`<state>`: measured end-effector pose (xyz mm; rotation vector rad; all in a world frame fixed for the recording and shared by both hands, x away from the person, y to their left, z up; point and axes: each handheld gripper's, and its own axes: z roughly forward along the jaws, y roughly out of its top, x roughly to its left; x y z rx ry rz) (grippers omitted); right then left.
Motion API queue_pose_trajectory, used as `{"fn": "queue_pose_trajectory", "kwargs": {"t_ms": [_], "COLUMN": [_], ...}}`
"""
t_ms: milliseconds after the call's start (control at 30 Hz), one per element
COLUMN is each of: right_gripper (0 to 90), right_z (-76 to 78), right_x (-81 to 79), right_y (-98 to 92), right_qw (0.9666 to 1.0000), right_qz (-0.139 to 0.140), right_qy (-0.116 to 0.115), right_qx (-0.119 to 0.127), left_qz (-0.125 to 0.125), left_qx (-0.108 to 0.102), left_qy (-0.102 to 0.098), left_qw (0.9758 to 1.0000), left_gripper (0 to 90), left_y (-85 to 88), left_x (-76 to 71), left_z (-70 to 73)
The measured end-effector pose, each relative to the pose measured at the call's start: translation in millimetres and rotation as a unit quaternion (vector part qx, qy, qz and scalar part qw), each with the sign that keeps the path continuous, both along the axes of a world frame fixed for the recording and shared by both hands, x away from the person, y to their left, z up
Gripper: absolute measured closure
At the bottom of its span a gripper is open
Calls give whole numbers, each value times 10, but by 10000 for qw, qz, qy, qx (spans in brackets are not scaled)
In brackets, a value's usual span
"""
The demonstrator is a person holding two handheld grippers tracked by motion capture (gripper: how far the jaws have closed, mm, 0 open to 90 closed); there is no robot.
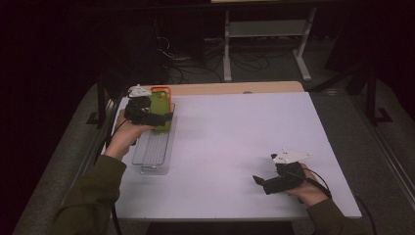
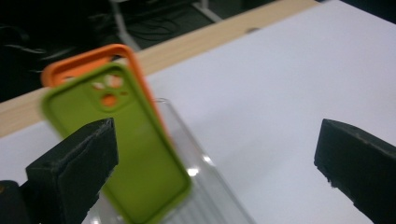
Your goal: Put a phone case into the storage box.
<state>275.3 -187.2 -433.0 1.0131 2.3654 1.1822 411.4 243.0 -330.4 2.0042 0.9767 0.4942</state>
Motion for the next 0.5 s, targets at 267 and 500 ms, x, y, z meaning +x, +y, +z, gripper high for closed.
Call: {"fn": "queue_pose_trajectory", "kwargs": {"t_ms": [267,500], "right_gripper": [7,7], "right_z": [5,38], "right_x": [0,-6], "right_y": [-4,-9], "right_qw": [10000,9999], "right_qz": [68,119], "right_qy": [-34,-54], "right_qx": [-21,7], "left_qz": [-769,-1247], "left_qx": [-219,-324], "left_qy": [-47,-117], "left_qw": [9968,9916], "left_gripper": [0,0], "left_y": [-99,-146], "left_x": [-192,-392], "left_z": [-36,-96]}}
